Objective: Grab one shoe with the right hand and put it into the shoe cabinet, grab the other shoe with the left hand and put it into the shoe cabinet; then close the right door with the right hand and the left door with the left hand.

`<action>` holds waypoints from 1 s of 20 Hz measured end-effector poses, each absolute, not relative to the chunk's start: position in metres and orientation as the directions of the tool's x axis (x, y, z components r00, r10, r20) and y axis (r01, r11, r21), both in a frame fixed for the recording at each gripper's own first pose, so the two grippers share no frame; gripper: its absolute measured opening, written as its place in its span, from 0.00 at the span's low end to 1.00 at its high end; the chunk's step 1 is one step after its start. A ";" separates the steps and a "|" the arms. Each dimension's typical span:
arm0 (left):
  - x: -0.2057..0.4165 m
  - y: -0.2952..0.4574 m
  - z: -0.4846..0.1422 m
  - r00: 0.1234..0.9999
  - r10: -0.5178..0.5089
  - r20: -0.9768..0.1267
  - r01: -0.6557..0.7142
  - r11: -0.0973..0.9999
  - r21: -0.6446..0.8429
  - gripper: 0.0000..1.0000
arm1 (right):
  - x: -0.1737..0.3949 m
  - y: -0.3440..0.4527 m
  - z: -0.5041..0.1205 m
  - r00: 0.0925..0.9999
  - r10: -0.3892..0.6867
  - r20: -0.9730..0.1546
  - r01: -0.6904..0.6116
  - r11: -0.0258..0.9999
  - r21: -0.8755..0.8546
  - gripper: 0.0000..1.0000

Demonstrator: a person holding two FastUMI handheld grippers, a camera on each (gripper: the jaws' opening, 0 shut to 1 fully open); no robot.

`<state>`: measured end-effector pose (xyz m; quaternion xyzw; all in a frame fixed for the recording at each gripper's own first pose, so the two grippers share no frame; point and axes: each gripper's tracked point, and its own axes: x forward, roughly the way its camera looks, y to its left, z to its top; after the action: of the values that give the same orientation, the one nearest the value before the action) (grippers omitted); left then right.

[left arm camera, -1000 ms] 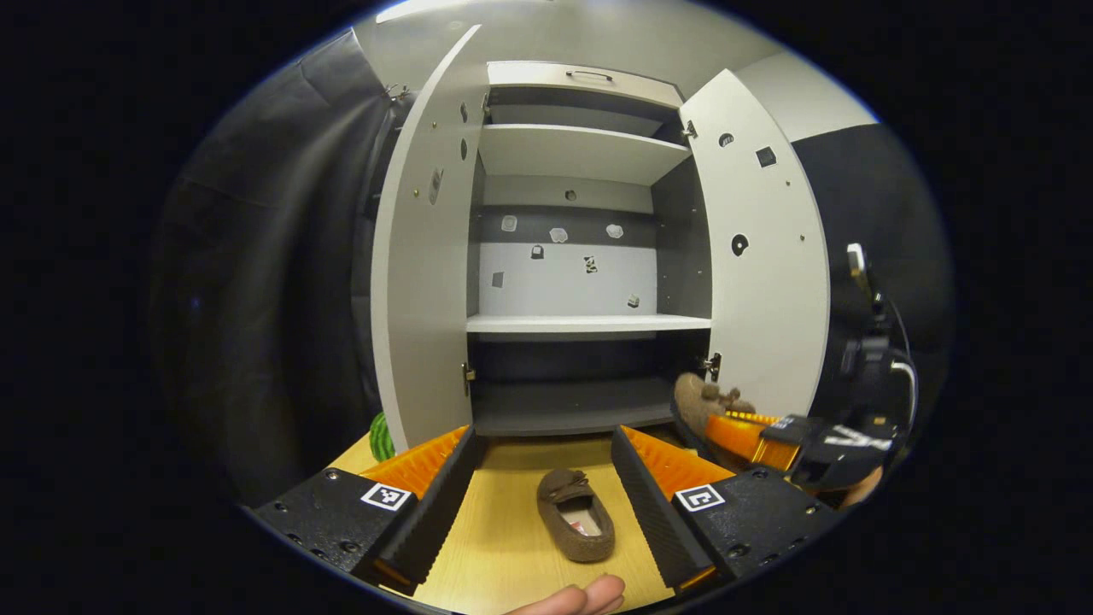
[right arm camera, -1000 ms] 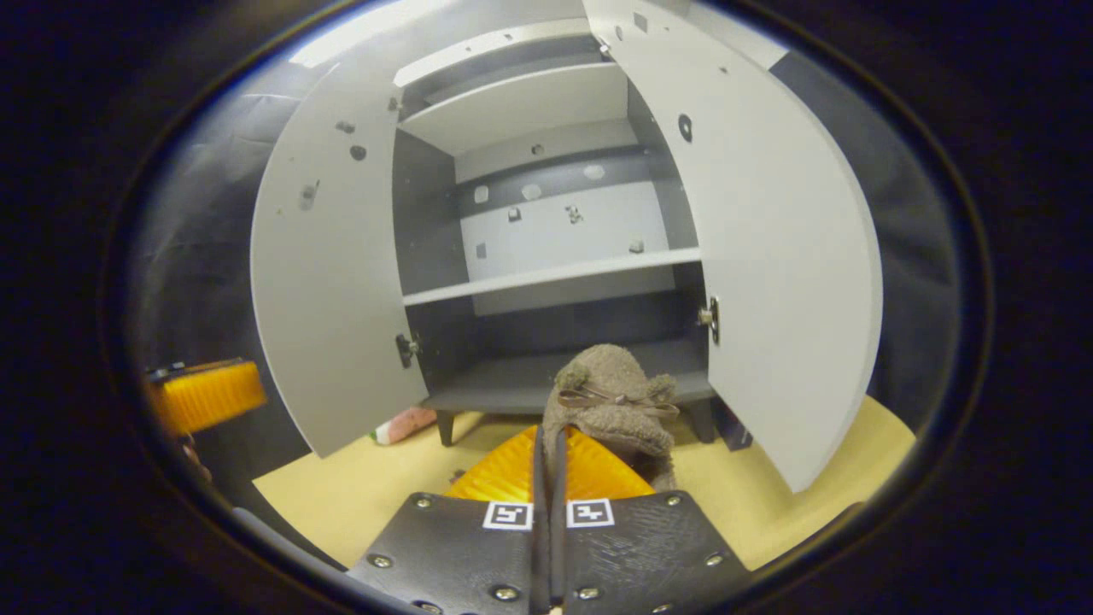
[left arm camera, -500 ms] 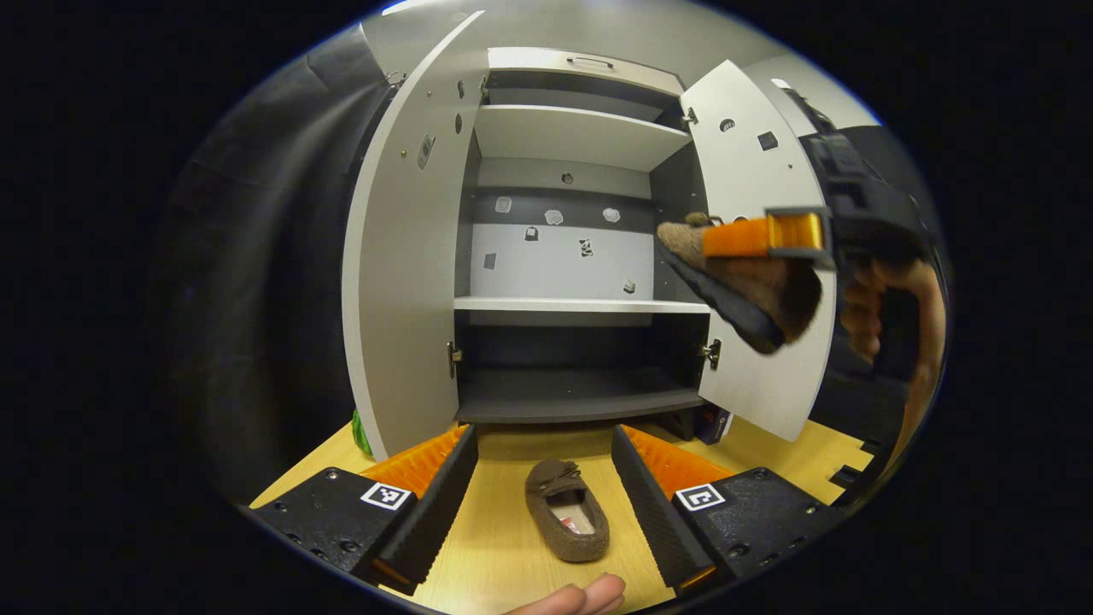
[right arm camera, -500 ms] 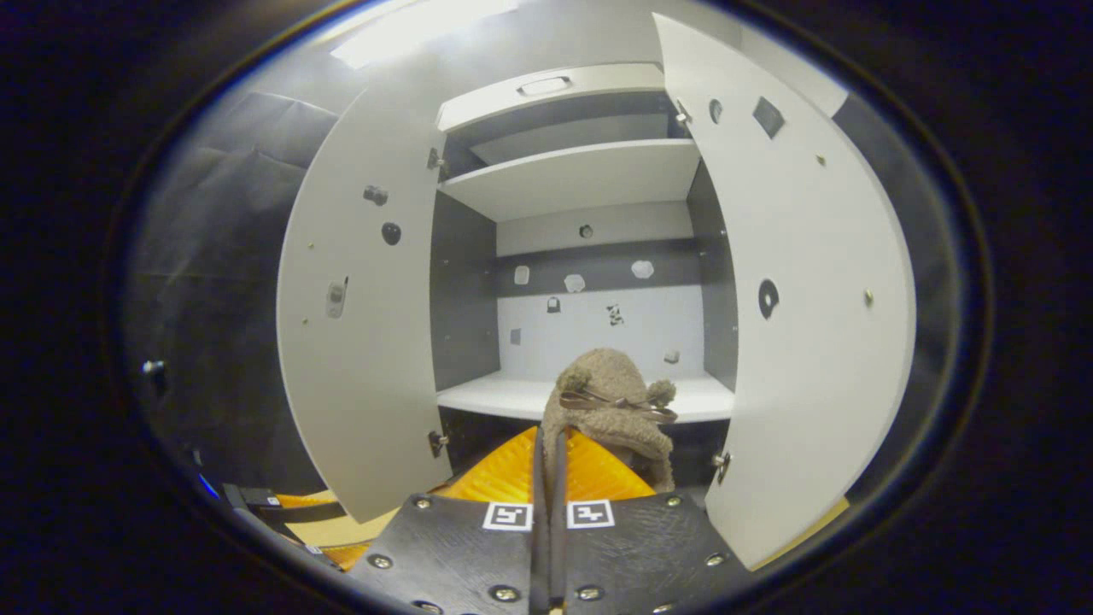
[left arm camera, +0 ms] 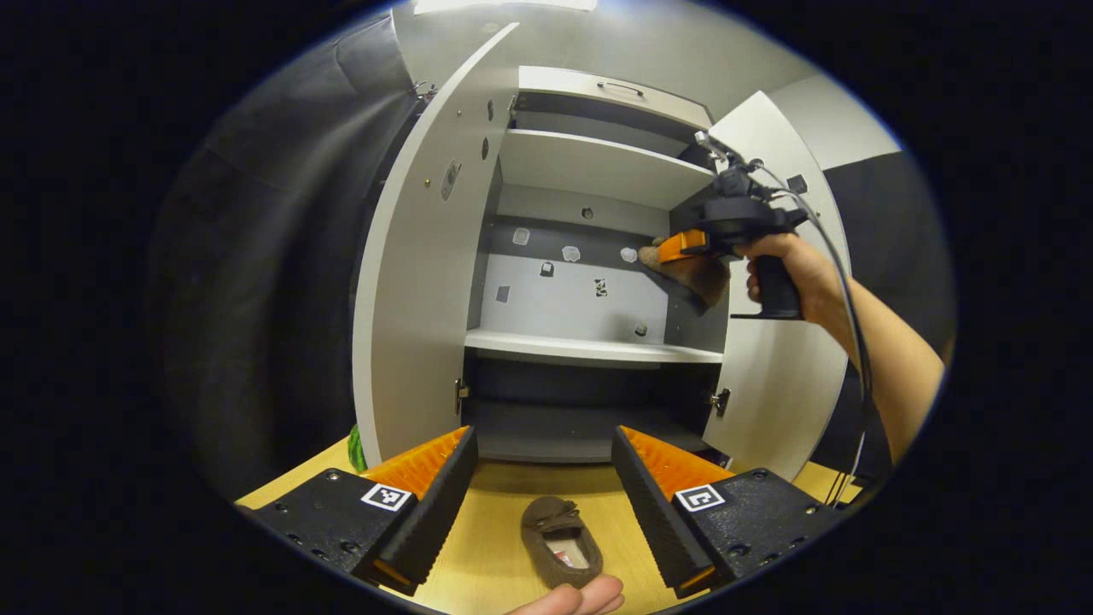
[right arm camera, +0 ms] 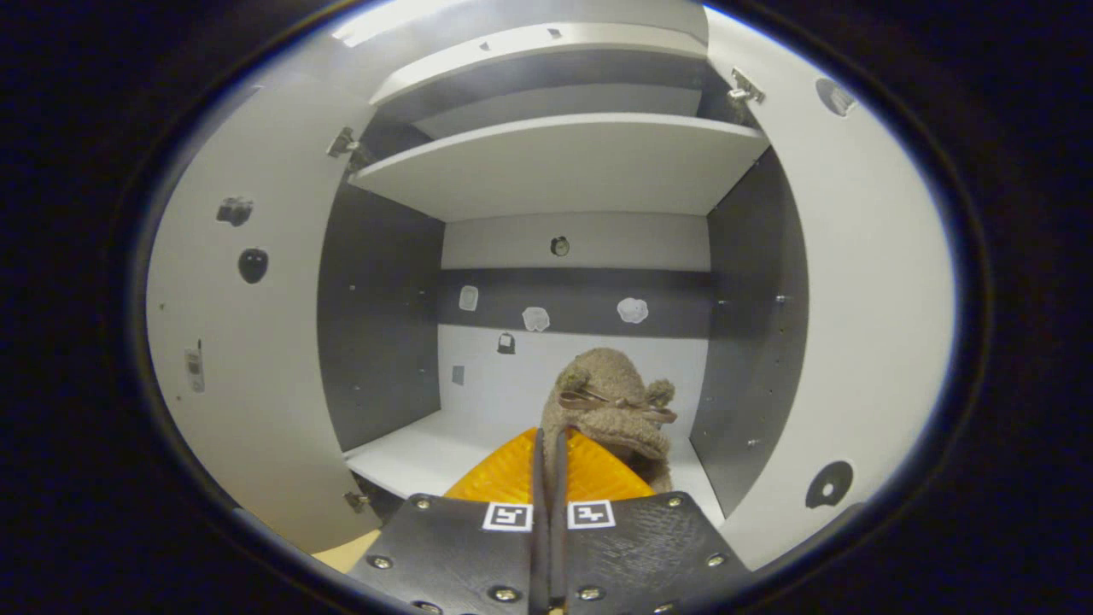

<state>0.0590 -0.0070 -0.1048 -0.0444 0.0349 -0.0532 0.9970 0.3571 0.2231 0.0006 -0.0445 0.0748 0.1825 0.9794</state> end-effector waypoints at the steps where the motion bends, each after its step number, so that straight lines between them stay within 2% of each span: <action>1: 0.061 -0.007 -0.104 0.992 -0.110 -0.066 0.104 0.991 -0.087 0.96 | 0.371 0.224 -0.009 0.925 0.338 -0.176 -0.354 0.932 -0.074 0.01; 3: 0.064 -0.003 -0.102 0.993 -0.097 -0.060 0.092 0.993 -0.074 0.94 | 0.401 0.223 -0.031 0.935 0.289 -0.206 -0.316 0.942 -0.112 0.01; 6: 0.066 -0.002 -0.098 0.994 -0.094 -0.047 0.090 0.993 -0.082 0.96 | 0.443 0.220 -0.073 0.933 0.227 -0.281 -0.277 0.949 -0.152 0.02; 9: 0.067 0.000 -0.097 0.995 -0.095 -0.039 0.091 0.992 -0.084 0.96 | 0.463 0.218 -0.091 0.930 0.196 -0.312 -0.256 0.952 -0.165 0.02; 10: 0.068 0.000 -0.097 0.994 -0.098 -0.038 0.094 0.992 -0.083 0.94 | 0.469 0.217 -0.095 0.928 0.189 -0.322 -0.254 0.952 -0.173 0.02; 14: 0.067 0.003 -0.101 0.994 -0.096 -0.055 0.092 0.993 -0.075 0.97 | 0.473 0.212 -0.090 0.937 0.157 -0.313 -0.217 0.962 -0.165 0.05; 15: 0.066 0.005 -0.101 0.995 -0.086 -0.058 0.082 0.994 -0.071 0.96 | 0.469 0.208 -0.087 0.941 0.144 -0.307 -0.201 0.966 -0.163 0.24; 17: 0.063 0.006 -0.101 0.995 -0.074 -0.068 0.070 0.996 -0.059 0.96 | 0.453 0.207 -0.074 0.944 0.155 -0.290 -0.204 0.968 -0.147 0.75; 18: 0.061 0.004 -0.102 0.994 -0.075 -0.073 0.071 0.996 -0.055 0.93 | 0.441 0.207 -0.068 0.943 0.163 -0.289 -0.208 0.969 -0.131 1.00; 19: 0.059 0.003 -0.103 0.994 -0.074 -0.080 0.070 0.996 -0.051 0.96 | 0.426 0.206 -0.061 0.944 0.179 -0.279 -0.216 0.970 -0.109 0.98; 20: 0.056 0.003 -0.105 0.994 -0.070 -0.089 0.066 0.997 -0.046 0.94 | 0.411 0.206 -0.053 0.944 0.190 -0.271 -0.220 0.971 -0.088 0.98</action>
<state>0.0563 0.0032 -0.1047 -0.0217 0.0456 -0.0338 0.9982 0.4108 0.2059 -0.0534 -0.0585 0.1312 0.1042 0.9841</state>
